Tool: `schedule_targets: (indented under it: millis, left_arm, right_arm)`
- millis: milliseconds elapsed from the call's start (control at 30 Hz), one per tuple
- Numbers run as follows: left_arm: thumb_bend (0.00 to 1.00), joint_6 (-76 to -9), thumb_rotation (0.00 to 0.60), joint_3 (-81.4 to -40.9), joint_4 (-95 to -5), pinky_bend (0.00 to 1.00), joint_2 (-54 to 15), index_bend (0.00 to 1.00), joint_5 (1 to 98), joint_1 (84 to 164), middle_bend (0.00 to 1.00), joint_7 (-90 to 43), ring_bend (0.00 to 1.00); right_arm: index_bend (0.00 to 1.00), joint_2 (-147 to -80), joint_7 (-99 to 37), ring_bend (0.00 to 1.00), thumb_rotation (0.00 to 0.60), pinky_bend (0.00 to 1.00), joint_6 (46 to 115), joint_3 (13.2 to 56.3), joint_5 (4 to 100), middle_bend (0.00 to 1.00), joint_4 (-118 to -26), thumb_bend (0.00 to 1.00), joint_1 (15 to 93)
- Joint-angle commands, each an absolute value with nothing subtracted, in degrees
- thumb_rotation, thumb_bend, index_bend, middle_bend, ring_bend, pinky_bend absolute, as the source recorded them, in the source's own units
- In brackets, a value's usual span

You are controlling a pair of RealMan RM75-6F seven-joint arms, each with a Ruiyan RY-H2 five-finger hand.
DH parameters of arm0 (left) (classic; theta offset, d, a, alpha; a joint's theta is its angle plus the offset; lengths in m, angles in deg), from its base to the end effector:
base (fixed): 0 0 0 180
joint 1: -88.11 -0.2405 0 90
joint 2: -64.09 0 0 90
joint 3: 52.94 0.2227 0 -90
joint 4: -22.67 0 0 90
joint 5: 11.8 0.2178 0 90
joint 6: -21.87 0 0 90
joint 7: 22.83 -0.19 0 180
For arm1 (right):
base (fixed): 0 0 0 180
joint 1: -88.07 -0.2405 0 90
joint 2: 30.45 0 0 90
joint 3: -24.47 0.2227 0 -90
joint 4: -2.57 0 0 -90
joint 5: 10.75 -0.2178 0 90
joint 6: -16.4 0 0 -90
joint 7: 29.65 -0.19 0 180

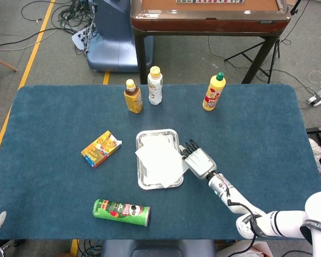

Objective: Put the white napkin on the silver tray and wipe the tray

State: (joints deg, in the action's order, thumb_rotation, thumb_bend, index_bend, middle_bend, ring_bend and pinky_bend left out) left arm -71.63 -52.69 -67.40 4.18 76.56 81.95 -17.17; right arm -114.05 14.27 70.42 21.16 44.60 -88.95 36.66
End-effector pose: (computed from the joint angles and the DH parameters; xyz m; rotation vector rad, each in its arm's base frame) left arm -0.3195 0.1553 0.1756 -1.2703 -0.9150 -0.8293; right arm -0.1266 -0.3304 -0.0622 2.1789 -0.5139 0.4952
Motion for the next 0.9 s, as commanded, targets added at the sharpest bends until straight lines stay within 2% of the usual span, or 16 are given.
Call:
schedule_targets:
  millis: [33,900]
  left_arm:
    - [0.27,-71.67,0.600,-52.63,-67.42,0.00,4.19,0.20,76.62,81.91,0.12,-17.18,0.12]
    - [0.27,-72.26,0.600,-52.44,-67.46,0.00,4.22,0.20,76.77,81.68,0.12,-17.42,0.12]
  right_arm:
    - [0.33,-114.10,14.47,0.00,0.600,0.00,70.19,20.94,44.62,0.03,-88.76,1.00,36.92]
    - [0.33,-115.53,15.06,0.00,0.600,0.00,69.03,21.05,46.37,0.03,-89.07,1.00,38.49]
